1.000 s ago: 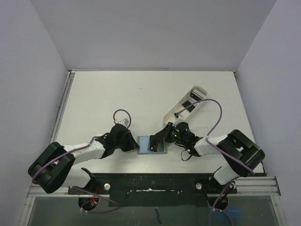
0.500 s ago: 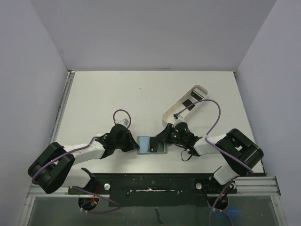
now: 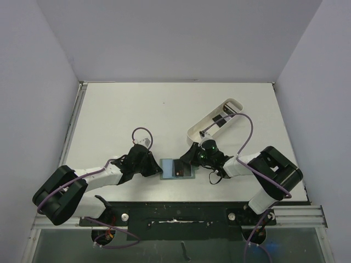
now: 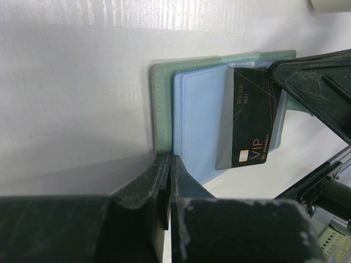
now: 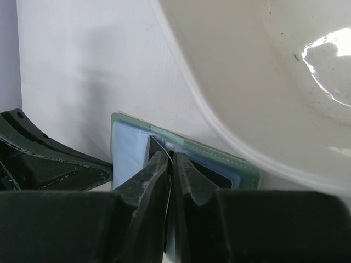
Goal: Put the credit cards into the card holder
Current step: Insert the credit card into the card holder.
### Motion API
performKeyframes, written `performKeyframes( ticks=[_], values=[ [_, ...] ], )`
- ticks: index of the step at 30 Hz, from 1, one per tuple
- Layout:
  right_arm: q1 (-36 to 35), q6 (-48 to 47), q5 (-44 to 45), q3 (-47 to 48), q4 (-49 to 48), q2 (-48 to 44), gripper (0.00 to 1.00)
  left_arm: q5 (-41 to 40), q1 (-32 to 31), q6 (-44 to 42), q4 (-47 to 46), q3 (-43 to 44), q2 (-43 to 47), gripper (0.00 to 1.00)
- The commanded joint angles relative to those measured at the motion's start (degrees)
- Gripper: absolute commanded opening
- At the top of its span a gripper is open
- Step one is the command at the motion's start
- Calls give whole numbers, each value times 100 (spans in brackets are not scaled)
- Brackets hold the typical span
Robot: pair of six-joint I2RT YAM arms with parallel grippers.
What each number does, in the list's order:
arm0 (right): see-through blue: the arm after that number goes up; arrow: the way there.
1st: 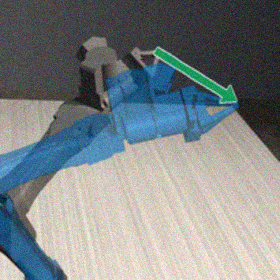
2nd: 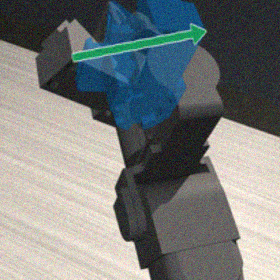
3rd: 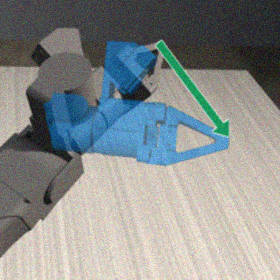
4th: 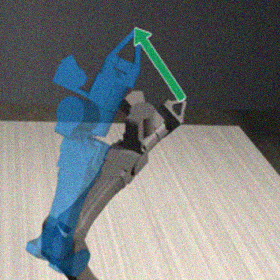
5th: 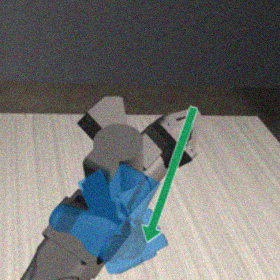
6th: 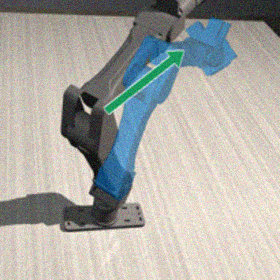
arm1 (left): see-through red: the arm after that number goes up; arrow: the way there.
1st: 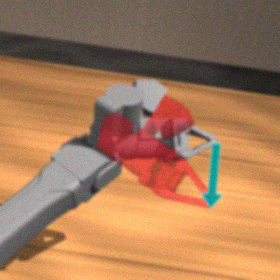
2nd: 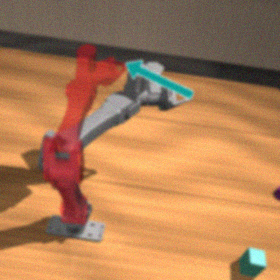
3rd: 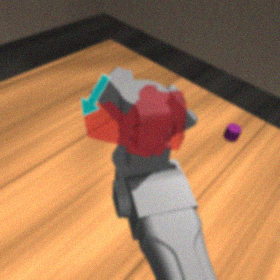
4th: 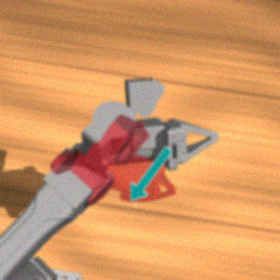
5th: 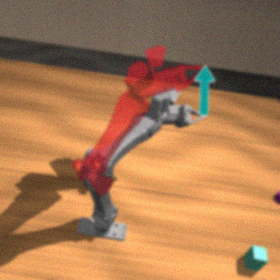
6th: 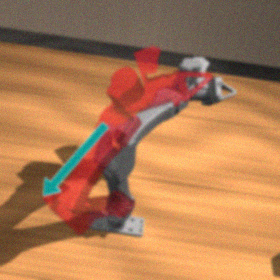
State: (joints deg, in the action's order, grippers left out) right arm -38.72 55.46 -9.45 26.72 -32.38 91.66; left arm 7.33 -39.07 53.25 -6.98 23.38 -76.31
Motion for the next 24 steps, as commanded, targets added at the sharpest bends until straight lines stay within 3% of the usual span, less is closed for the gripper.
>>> performKeyframes(
  ticks=[1, 4, 9, 17, 24],
  values=[
    [-127, -287, 167, 272, 254, -107, 12, 93, -75, -87, 3, 70, -98, 0],
    [-171, -315, 225, 338, 443, -140, 20, 101, -75, -68, -20, 42, -94, 0],
    [-182, -518, 745, 518, 1432, -616, 43, 146, -92, 2, -158, -70, -77, 0],
    [-504, -601, 1220, 926, 2697, -1025, 53, 151, -127, 73, -258, -104, -119, 0],
    [-739, -141, 1245, 914, 2689, -811, 55, 172, -145, 62, -260, -70, -129, 0]
  ],
)
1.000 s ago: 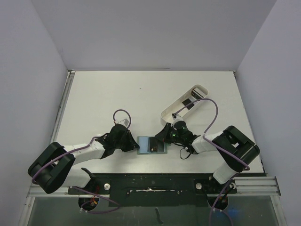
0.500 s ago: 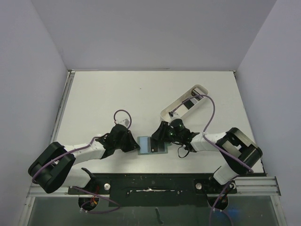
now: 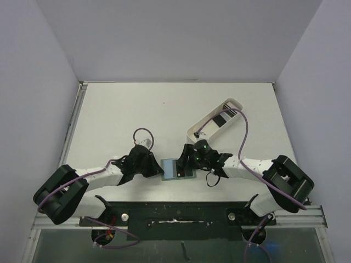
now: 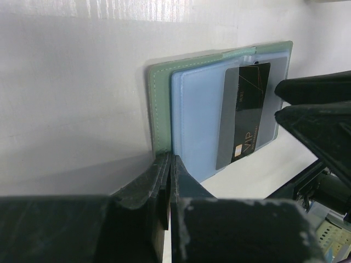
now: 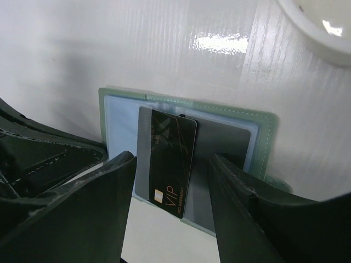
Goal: Put the credit cards into the card holder
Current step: Insert the credit card into the card holder.
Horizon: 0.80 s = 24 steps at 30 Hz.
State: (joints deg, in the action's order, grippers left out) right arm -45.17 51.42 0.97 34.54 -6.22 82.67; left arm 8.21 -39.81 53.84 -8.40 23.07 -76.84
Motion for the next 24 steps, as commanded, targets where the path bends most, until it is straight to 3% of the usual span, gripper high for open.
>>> performKeyframes(
  ticks=[1, 24],
  values=[
    [-111, 297, 203, 144, 76, 134, 55, 85, -71, 3, -118, -52, -77, 0],
    [-308, 521, -174, 211, -520, 269, 54, 98, -123, 30, -219, -88, -57, 0]
  ],
)
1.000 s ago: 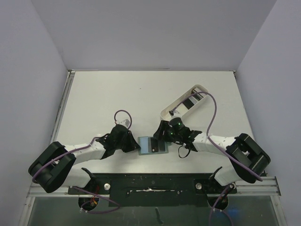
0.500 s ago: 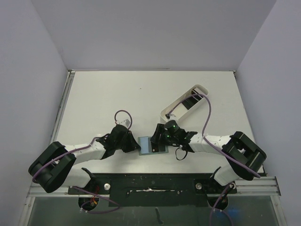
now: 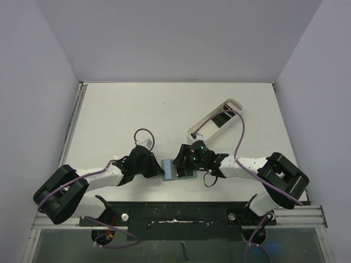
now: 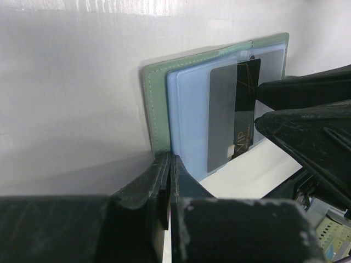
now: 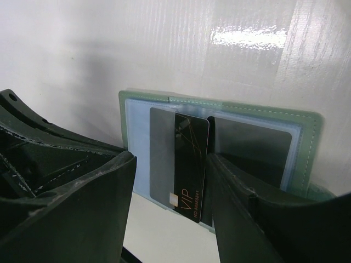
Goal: Put the credit cards into the card holder
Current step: Insert the credit card into the card holder.
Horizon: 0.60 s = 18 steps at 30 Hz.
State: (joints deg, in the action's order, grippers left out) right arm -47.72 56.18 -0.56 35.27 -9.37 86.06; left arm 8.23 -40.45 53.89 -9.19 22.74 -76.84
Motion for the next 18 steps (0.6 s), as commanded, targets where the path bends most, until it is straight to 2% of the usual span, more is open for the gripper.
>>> performKeyframes(
  ticks=[1, 8, 18],
  values=[
    [-53, 30, 15, 151, -166, -84, 55, 99, -60, 27, -136, -51, -66, 0],
    [-83, -50, 187, 279, 343, -9, 55, 102, -77, 48, -181, -70, -48, 0],
    [-184, -75, -49, 415, -95, 135, 53, 108, -86, 25, -169, -25, -47, 0]
  ],
)
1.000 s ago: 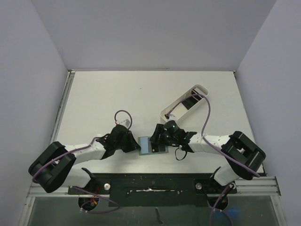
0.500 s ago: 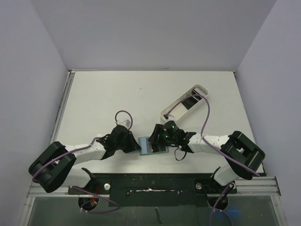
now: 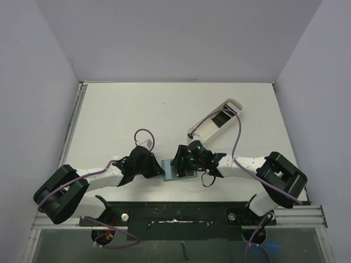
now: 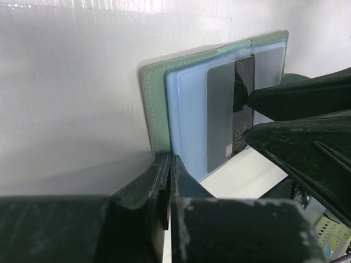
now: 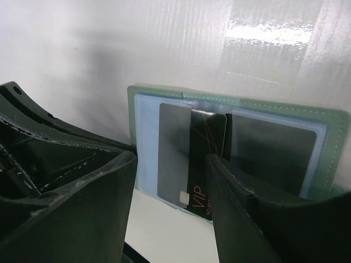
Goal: Put the credit cards into the card holder
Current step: Insert the credit card into the card holder.
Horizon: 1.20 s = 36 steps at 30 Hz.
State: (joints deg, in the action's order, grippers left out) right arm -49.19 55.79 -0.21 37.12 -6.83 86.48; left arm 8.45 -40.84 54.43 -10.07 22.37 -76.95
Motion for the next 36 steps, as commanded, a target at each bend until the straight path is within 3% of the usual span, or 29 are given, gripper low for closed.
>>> performKeyframes(
  ticks=[1, 14, 19, 25, 36],
  values=[
    [-38, -33, -119, 240, -383, 108, 53, 104, -47, -36, -102, 7, -39, 0],
    [-58, -35, 279, 254, 198, -274, 55, 164, -47, -17, 35, 163, 98, 0],
    [-91, -19, 477, 193, 350, -352, 56, 62, -47, 19, 231, 317, 473, 8],
    [-93, -26, 446, 158, 211, -208, 57, 0, -38, 28, 87, 305, 379, 9],
    [-140, -29, 246, 287, 101, 99, 56, 154, -51, 12, -392, 134, -233, 1]
  ],
)
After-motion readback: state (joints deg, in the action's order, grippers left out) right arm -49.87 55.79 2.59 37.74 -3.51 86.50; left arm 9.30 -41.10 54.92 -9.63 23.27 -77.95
